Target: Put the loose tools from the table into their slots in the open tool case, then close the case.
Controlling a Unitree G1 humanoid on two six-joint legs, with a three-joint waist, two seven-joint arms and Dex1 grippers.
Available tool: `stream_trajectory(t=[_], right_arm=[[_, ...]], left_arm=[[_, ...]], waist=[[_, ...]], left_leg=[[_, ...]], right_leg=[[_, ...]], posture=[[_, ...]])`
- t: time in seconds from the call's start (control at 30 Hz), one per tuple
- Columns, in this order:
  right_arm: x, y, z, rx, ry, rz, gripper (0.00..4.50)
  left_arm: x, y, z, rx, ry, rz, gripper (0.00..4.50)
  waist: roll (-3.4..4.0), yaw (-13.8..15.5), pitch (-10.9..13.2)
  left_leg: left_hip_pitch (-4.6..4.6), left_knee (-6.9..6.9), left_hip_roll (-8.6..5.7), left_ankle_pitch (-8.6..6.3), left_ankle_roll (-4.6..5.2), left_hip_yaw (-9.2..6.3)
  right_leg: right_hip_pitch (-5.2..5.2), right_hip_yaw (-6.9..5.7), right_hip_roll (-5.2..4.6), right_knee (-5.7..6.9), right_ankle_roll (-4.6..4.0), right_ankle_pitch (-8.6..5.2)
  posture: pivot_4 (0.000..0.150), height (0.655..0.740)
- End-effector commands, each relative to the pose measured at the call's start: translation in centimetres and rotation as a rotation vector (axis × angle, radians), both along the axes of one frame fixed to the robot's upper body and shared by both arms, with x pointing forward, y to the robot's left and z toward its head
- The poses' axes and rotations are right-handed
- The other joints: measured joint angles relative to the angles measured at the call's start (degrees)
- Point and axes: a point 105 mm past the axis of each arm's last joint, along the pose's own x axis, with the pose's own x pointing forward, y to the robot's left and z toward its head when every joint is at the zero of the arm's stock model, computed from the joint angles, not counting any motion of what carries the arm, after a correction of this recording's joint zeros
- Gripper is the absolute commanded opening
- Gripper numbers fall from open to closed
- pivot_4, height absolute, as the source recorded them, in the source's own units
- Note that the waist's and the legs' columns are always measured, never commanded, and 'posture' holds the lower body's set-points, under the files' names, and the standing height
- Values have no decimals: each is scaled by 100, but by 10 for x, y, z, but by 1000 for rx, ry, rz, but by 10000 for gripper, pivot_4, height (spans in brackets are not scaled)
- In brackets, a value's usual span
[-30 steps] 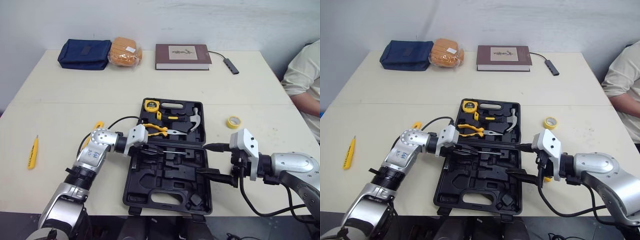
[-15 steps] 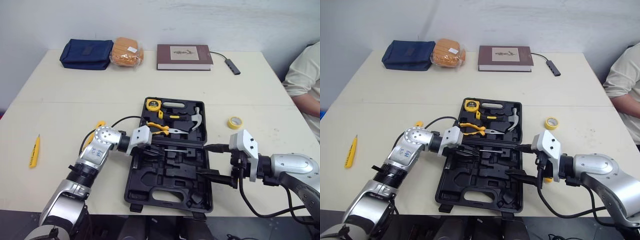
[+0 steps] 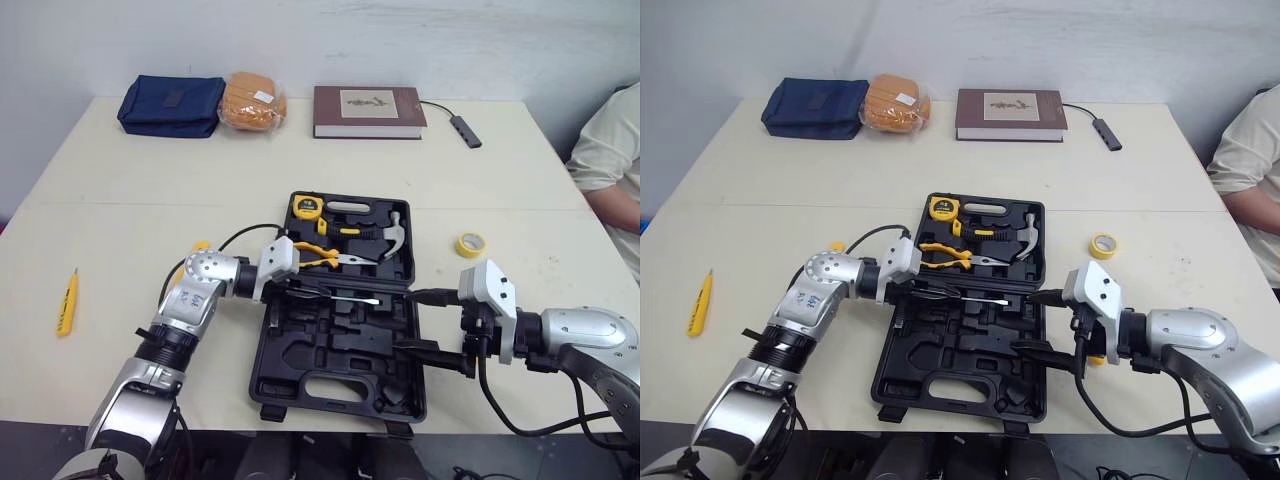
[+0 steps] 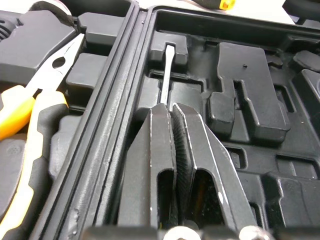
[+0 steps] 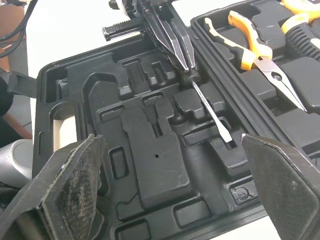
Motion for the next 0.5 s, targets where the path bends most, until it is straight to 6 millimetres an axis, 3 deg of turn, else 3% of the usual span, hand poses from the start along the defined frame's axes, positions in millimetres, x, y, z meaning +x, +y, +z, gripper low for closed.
stream_trajectory(t=[0.03,0.27,0.5], right_arm=[[-4,6,5,7,-28,32,45000],[-5,6,4,10,-27,28,45000],[-5,7,5,16,-28,24,45000]], left_arm=[[-1,-4,18,-42,-34,-27,1154],[6,0,2,74,-54,-4,1154],[9,8,-33,272,-56,1,1154]], waist=[[-1,-1,1],[-2,2,2],[-3,10,3]], left_leg=[[0,0,0,0,0,0],[0,0,-1,0,0,0],[2,9,-2,0,-1,0]], right_leg=[[0,0,0,0,0,0],[0,-1,1,0,1,0],[7,-3,4,4,3,2]], posture=[[1500,7400],[1500,7400],[1500,7400]])
